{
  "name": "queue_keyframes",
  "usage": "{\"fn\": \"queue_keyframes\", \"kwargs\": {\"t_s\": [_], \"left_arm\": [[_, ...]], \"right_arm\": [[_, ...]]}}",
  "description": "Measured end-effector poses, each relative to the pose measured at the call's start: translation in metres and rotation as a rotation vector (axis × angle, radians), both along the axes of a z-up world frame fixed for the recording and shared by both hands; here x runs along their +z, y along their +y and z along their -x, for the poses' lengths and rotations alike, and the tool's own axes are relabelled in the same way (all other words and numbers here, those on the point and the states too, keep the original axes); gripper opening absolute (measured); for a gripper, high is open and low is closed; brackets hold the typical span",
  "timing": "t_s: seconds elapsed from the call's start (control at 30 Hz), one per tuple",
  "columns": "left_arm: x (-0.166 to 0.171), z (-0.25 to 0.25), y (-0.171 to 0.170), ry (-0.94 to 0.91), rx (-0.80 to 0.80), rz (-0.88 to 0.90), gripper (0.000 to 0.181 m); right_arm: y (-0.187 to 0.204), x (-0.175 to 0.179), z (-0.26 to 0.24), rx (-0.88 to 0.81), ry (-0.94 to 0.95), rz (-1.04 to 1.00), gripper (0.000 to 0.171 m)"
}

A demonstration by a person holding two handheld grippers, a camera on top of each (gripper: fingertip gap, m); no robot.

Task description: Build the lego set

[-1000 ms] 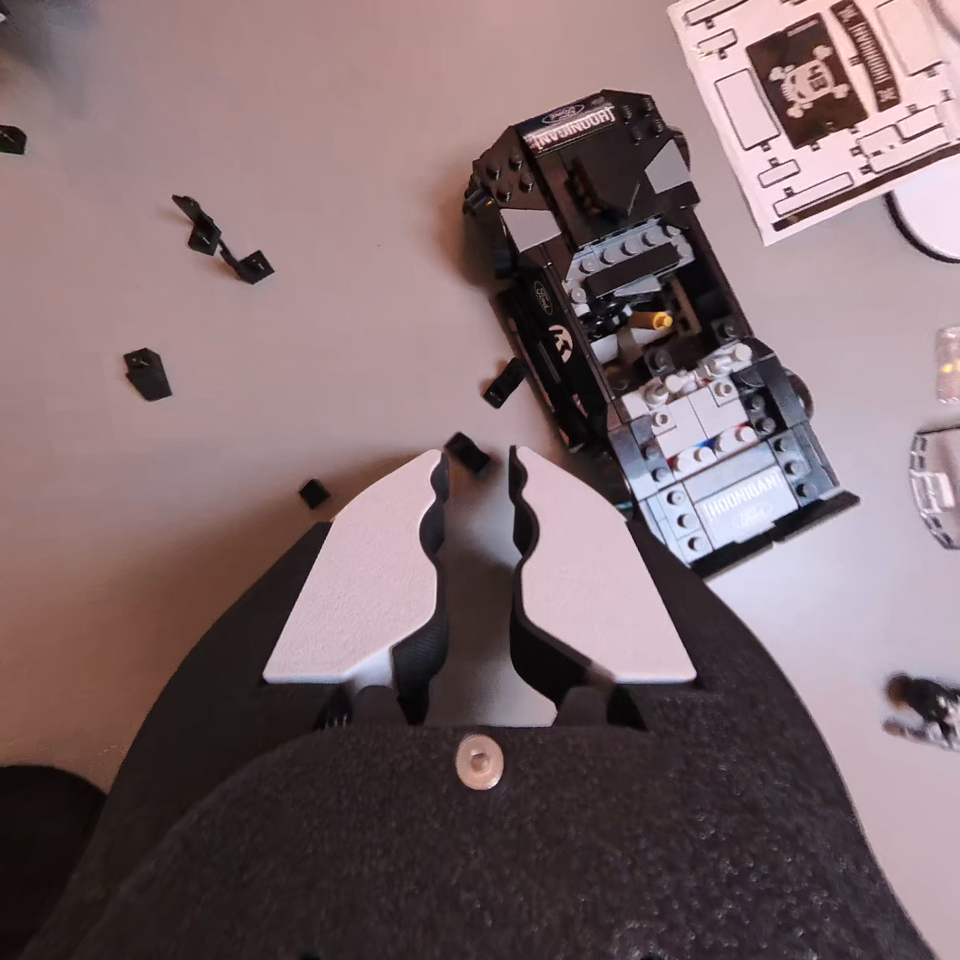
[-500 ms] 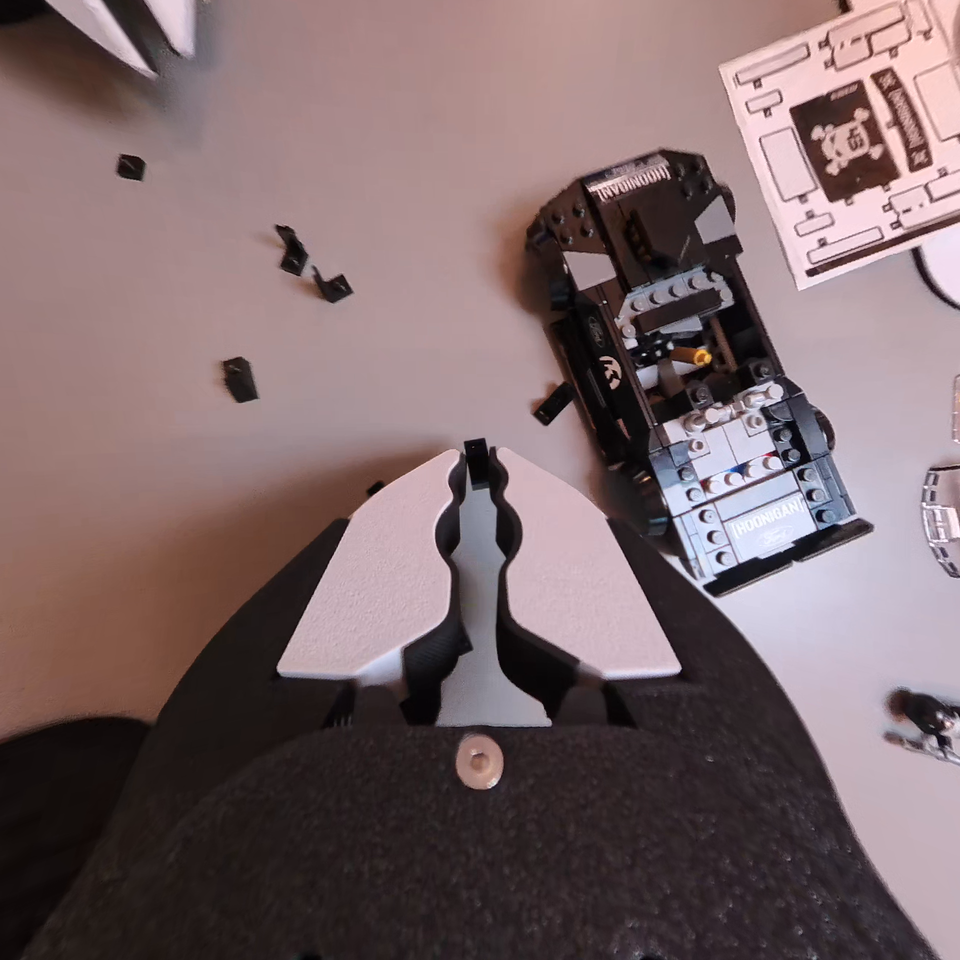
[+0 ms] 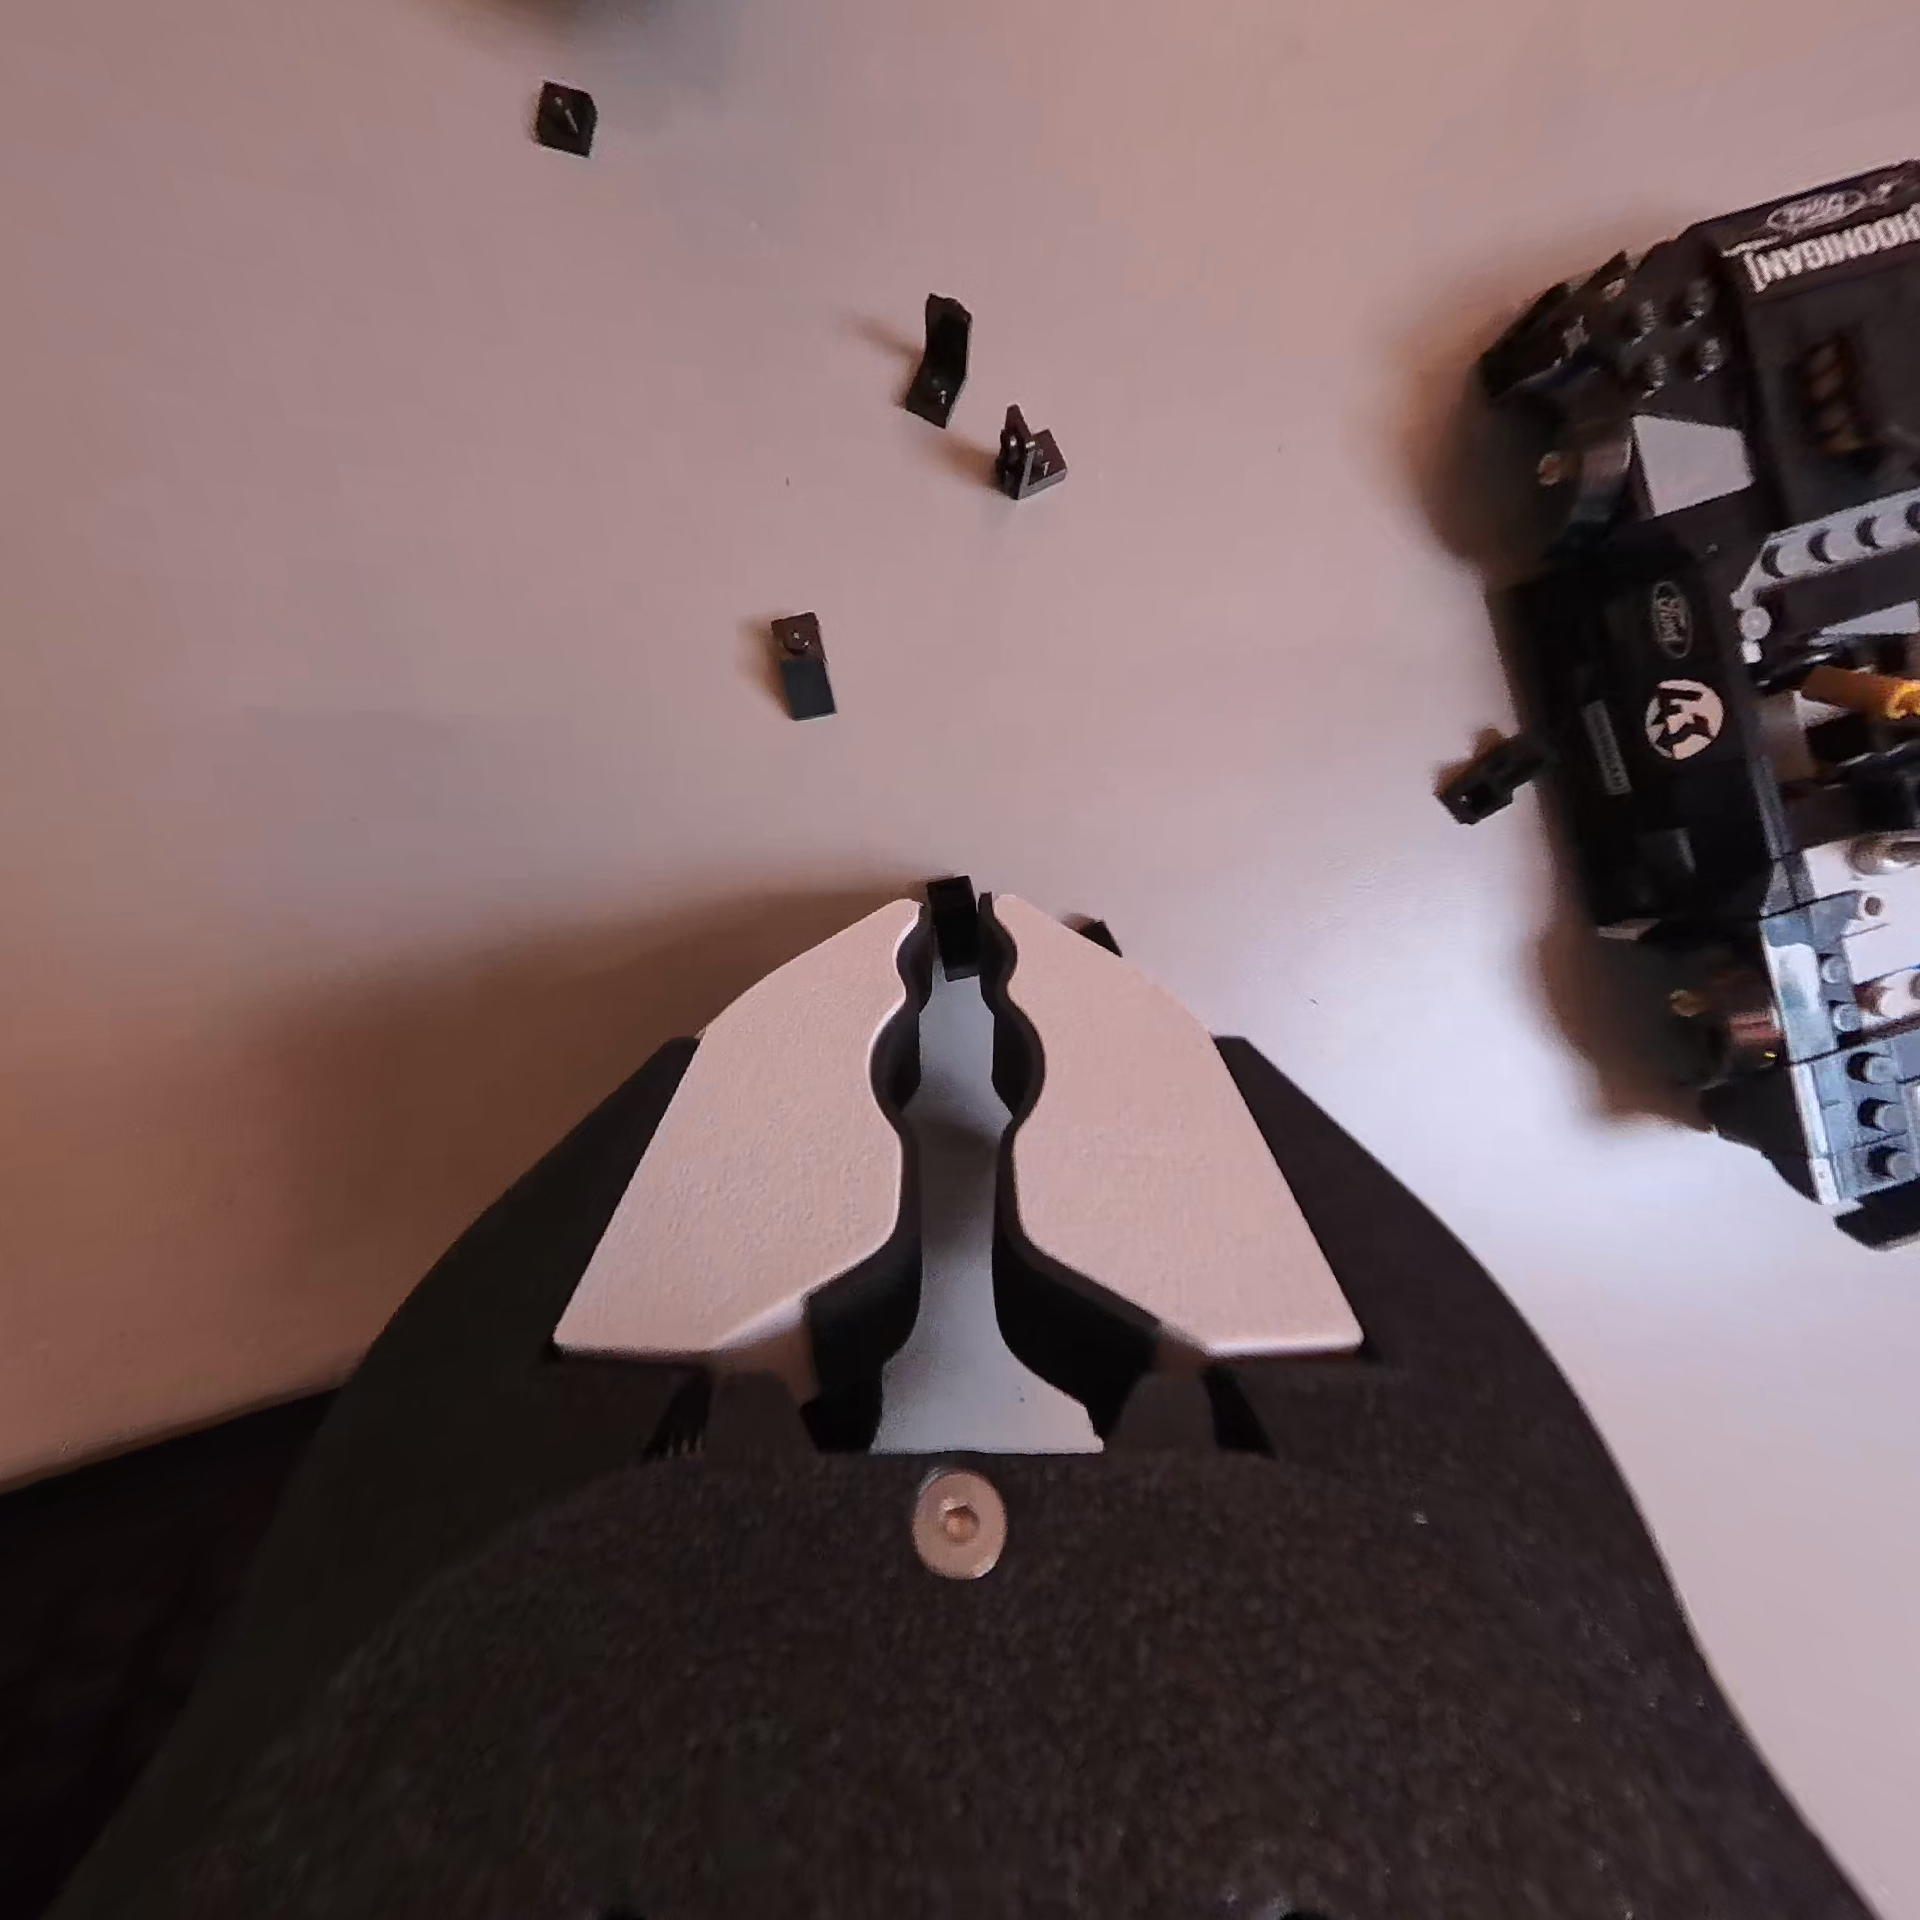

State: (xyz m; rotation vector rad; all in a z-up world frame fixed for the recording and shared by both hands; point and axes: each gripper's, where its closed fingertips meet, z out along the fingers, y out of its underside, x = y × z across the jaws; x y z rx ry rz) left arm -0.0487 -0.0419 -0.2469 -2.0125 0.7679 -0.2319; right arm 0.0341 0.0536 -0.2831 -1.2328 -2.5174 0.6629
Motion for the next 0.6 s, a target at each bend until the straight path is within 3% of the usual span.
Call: {"fn": "queue_keyframes", "kwargs": {"t_s": [0.37, 0.6], "left_arm": [[-0.0026, 0.0003, 0.0003, 0.006, 0.002, 0.009, 0.009], [-0.005, -0.0014, 0.0003, 0.017, -0.006, 0.015, 0.009]], "right_arm": [[0.0024, 0.0073, 0.0034, -0.03, 0.048, 0.059, 0.021], [0.0051, -0.0006, 0.0039, -0.036, 0.043, 0.053, 0.019]]}}
